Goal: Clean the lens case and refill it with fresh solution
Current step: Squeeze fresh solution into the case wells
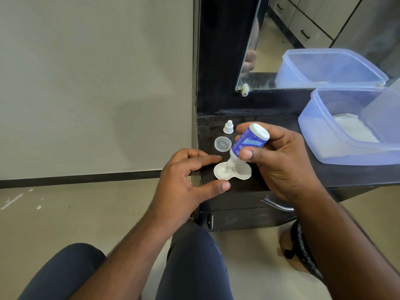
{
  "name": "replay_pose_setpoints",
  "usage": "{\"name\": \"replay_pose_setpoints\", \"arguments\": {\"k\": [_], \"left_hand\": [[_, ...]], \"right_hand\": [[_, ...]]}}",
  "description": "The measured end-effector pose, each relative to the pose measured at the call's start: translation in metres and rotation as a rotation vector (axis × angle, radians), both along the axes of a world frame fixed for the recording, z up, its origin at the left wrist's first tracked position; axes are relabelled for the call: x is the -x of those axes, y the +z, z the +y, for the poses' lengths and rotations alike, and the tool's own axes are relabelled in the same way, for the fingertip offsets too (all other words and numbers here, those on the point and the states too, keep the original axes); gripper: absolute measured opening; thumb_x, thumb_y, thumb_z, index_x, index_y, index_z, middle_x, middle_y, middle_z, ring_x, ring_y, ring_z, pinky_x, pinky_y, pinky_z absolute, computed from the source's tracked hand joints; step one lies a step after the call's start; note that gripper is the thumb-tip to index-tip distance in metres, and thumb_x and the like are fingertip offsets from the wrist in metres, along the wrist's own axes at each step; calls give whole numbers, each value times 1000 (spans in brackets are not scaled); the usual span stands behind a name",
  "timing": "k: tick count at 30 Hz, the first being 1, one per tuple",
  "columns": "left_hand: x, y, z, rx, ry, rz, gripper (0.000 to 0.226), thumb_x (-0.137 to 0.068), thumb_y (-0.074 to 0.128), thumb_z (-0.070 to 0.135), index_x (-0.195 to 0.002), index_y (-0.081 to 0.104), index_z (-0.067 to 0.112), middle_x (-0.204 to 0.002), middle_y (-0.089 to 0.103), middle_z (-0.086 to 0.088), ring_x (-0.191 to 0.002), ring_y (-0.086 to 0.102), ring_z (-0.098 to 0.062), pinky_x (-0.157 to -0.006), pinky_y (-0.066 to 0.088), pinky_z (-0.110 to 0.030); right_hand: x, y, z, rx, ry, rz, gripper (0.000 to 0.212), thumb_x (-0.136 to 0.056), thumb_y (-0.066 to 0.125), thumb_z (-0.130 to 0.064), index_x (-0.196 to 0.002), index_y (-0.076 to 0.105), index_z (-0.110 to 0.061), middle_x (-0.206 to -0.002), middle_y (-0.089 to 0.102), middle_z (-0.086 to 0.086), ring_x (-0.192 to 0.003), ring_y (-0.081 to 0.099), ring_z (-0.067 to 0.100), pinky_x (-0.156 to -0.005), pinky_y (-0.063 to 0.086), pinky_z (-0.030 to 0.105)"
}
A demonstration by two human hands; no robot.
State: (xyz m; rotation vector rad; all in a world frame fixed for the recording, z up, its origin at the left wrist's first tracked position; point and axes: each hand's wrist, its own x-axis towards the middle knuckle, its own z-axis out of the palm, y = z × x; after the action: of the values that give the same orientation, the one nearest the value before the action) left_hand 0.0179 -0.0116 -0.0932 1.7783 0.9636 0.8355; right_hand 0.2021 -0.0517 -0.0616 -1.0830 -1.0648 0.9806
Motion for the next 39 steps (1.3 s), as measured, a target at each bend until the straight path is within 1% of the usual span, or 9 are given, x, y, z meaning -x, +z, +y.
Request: {"name": "replay_pose_setpoints", "arguments": {"k": [5, 10, 13, 15, 18, 22, 26, 31, 39], "left_hand": [[1, -3, 2, -5, -10, -4, 49, -60, 82, 43, -107, 73, 31, -104, 59, 15, -105, 58, -6, -87, 46, -15], [0, -3, 1, -4, -7, -6, 49, -60, 80, 44, -106, 73, 31, -105, 59, 13, -105, 58, -6, -86, 46, -14], [1, -3, 1, -3, -8, -12, 49, -60, 80, 44, -106, 73, 33, -105, 58, 14, -105, 58, -6, -86, 46, -13], [1, -3, 1, 0, -8, -8, 48, -59, 80, 45, -106, 72, 34, -104, 58, 14, -104, 58, -6, -86, 46, -13], [1, -2, 1, 1, -8, -1, 47, -59, 79, 46, -104, 72, 35, -103, 58, 14, -103, 59, -5, -86, 46, -13], [1, -1, 1, 4, -12, 3, 43, -59, 79, 45, -101, 71, 40, -100, 58, 17, -102, 57, -3, -83, 44, -10], [1, -1, 1, -7, -20, 5, 41, -62, 82, 39, -103, 73, 36, -101, 58, 14, -102, 58, -3, -85, 44, -11], [1, 1, 1, -3, -20, 12, 43, -61, 79, 44, -103, 73, 36, -103, 59, 14, -103, 59, -3, -84, 44, -10], [1, 1, 1, -2, -18, 20, 46, -61, 79, 44, -105, 73, 32, -103, 59, 13, -103, 59, -5, -85, 44, -10]], "right_hand": [[0, 0, -1, 9, -15, -40, 33, -56, 83, -19, -88, 76, -26, -90, 73, -8, -88, 68, 13, -71, 54, 22], [-3, -3, 4, -9, -3, 55, 40, -60, 80, -13, -99, 73, -15, -89, 72, 0, -85, 66, 16, -73, 53, 26], [-5, 1, 10, -42, 8, 149, 53, -56, 85, -24, -106, 70, -14, -91, 71, 0, -87, 63, 13, -76, 52, 25], [-6, 9, 15, -73, 49, 127, 54, -57, 84, -29, -108, 70, -15, -94, 70, -1, -88, 61, 13, -77, 52, 26], [-4, 23, 21, -104, 134, -23, 52, -59, 84, -29, -108, 69, -18, -95, 70, -3, -90, 62, 15, -78, 52, 31], [3, 25, 17, -69, 170, -128, 42, -55, 82, -13, -96, 73, -20, -84, 72, -1, -81, 66, 16, -70, 54, 28], [6, 14, 12, -51, 94, -71, 31, -56, 80, -14, -86, 75, -20, -81, 72, 1, -76, 65, 15, -67, 55, 26], [8, 4, 12, -50, 50, -6, 28, -57, 79, -13, -85, 75, -19, -79, 72, 1, -73, 65, 13, -65, 53, 25], [7, 1, 13, -43, 46, -12, 27, -59, 79, -14, -86, 76, -18, -82, 72, 0, -77, 65, 15, -67, 52, 27]]}}
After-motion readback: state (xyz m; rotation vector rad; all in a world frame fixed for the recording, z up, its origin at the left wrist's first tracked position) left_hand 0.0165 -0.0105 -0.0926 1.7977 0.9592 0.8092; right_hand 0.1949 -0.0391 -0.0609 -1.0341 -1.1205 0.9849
